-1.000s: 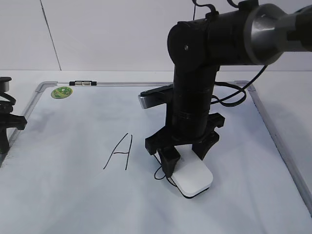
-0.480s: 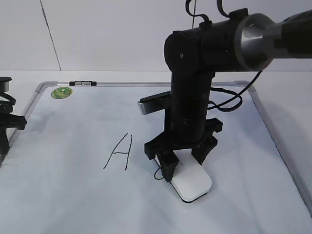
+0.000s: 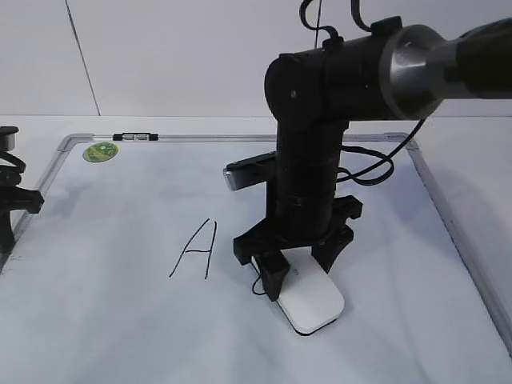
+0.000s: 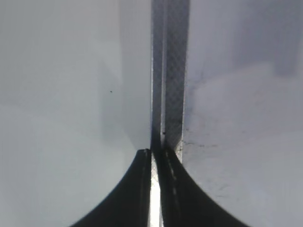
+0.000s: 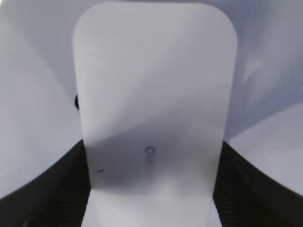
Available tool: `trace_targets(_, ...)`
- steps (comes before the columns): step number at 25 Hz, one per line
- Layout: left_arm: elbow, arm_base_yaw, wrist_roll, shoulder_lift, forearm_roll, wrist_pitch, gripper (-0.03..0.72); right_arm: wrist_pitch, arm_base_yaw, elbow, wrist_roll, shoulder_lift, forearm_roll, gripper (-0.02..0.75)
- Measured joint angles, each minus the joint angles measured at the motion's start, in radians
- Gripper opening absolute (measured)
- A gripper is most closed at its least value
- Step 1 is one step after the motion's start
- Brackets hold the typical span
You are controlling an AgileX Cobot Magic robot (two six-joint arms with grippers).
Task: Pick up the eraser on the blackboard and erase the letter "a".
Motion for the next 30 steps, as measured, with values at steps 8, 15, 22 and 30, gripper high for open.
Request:
trace_targets(8,0.0,0.0,0.0,0.0,0.0,0.0,0.013,-0.003,0.079,-0.03,0.0,0.014,0.015,0.561)
trace_targets(15,0.0,0.0,0.0,0.0,0.0,-0.002,0.013,-0.003,0.088,-0.034,0.022,0.016,-0.015,0.561)
trace_targets(22,0.0,0.0,0.0,0.0,0.0,-0.002,0.013,-0.003,0.088,-0.035,0.027,0.016,-0.023,0.561)
trace_targets(30,0.0,0.0,0.0,0.0,-0.003,-0.002,0.013,-0.003,0.08,-0.036,0.055,0.016,-0.062,0.561)
